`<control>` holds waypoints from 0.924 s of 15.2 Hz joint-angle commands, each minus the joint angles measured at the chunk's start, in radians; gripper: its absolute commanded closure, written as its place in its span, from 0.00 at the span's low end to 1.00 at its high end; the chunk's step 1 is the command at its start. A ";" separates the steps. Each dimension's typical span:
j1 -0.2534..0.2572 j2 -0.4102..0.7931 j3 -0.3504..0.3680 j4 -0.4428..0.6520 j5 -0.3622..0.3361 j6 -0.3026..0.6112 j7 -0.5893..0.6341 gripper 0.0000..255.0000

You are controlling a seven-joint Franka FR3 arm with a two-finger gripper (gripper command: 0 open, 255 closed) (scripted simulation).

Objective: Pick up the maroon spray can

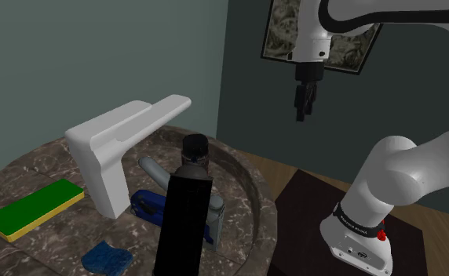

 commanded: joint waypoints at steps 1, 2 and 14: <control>0.000 0.000 0.000 0.000 0.000 0.000 0.000 0.00; 0.010 0.010 0.023 0.006 0.016 0.014 0.023 0.00; 0.094 0.224 0.290 0.169 0.125 0.186 0.290 0.00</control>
